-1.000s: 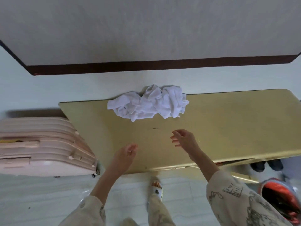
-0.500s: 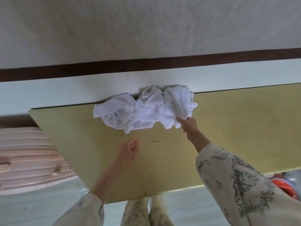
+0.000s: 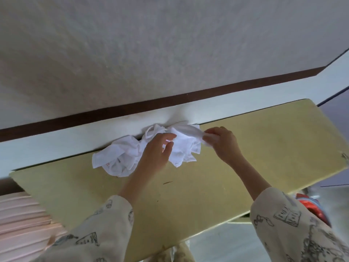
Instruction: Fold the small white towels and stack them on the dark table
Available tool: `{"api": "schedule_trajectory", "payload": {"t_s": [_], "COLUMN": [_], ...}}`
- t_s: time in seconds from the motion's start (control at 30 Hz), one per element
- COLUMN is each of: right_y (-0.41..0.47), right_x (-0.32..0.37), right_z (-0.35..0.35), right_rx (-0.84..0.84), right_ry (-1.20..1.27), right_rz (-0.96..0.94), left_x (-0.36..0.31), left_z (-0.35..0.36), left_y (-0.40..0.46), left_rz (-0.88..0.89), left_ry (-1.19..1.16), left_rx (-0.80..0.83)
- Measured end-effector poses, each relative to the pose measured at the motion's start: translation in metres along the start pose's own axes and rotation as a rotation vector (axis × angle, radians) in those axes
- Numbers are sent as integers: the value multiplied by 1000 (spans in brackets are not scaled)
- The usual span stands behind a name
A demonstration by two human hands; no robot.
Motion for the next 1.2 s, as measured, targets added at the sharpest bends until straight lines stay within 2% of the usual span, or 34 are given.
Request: {"api": "schedule_trajectory", "payload": {"t_s": [0.1, 0.2, 0.4, 0.57, 0.7, 0.87, 1.03, 1.2], "right_y": [-20, -44, -80, -97, -105, -100, -76, -65], "right_x": [30, 50, 61, 38, 30, 18, 5, 15], "right_z": [-20, -38, -67, -76, -90, -89, -73, -67], "right_rx": [82, 159, 259, 353, 313, 238, 129, 12], "right_ry": [-87, -103, -143, -142, -136, -319, -544, -510], "right_rz": [-106, -187, -339, -344, -350, -340, -299, -344], "left_x": [-57, -94, -113, -104, -84, -66, -60, -63], "left_z": [3, 23, 37, 44, 40, 25, 6, -18], "left_y": [15, 16, -13, -54, -88, -121, -128, -131], "left_rz": [169, 172, 88, -74, -213, -334, -357, -344], "left_ry": [41, 201, 8, 128, 264, 337, 302, 306], "left_rx": [101, 194, 86, -24, -123, -195, -274, -364]}}
Point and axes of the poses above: each hand's wrist, its own y-axis towards the middle knuckle, its own z-axis out of the palm, x = y × z, the point moved 10 cm from there along y, towards the middle knuckle, and after that the axes turned 13 degrees about x, right-handed, at the moved point
